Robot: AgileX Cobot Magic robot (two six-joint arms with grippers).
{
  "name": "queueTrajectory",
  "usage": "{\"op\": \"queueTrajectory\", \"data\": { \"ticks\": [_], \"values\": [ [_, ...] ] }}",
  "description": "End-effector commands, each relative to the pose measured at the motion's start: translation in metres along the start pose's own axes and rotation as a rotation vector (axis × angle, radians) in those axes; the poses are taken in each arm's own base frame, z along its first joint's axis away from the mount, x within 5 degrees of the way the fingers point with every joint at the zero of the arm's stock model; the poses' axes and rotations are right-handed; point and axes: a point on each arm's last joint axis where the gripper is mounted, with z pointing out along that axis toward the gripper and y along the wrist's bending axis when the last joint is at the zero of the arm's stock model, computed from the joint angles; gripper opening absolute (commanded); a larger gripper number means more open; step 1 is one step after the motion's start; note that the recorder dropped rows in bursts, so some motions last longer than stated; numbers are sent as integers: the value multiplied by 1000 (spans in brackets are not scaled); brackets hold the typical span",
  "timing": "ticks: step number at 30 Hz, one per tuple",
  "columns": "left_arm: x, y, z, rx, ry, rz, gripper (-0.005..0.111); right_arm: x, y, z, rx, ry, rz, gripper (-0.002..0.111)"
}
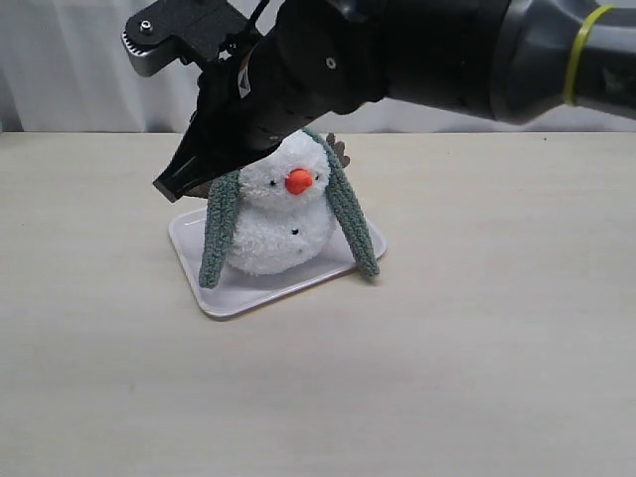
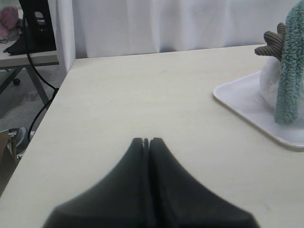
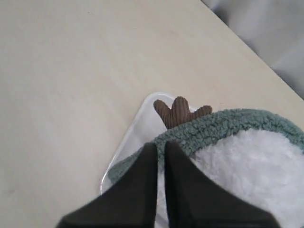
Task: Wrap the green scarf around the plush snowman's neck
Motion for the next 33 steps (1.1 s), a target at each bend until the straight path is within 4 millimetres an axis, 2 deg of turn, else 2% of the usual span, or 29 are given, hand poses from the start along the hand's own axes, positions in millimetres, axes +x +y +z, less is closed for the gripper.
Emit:
{"op": "queueTrajectory", "data": {
  "ticks": [1, 2, 5, 6, 8, 10, 12, 15, 17, 22, 26, 31, 33],
  "values": [
    [0, 0, 0, -3, -11, -3, 0, -2, -10, 14, 67, -63, 81, 4],
    [0, 0, 0, -3, -11, -3, 0, 1, -17, 19, 92, -55, 149, 4],
    [0, 0, 0, -3, -11, -3, 0, 8, -34, 28, 146, 32, 196, 4],
    [0, 0, 0, -3, -11, -3, 0, 9, -42, 28, 221, 92, 204, 4],
    [0, 0, 0, -3, -11, -3, 0, 7, -49, 19, 369, 164, 174, 4],
    [0, 0, 0, -3, -11, -3, 0, 3, -43, 13, 385, 204, 171, 6],
    [0, 0, 0, -3, -11, -3, 0, 4, -28, 13, 284, 240, 218, 21],
    [0, 0, 0, -3, -11, -3, 0, 8, -11, 17, 110, 290, 283, 54],
    [0, 0, 0, -3, -11, -3, 0, 8, -6, 19, 66, 297, 326, 61],
    [0, 0, 0, -3, -11, -3, 0, 9, 16, 29, -6, 314, 350, 61],
    [0, 0, 0, -3, -11, -3, 0, 14, 39, 54, -22, 303, 354, 61],
    [0, 0, 0, -3, -11, -3, 0, 23, 38, 81, 72, 275, 428, 61],
    [0, 0, 0, -3, -11, -3, 0, 28, 35, 84, 126, 291, 434, 61]
  ]
}}
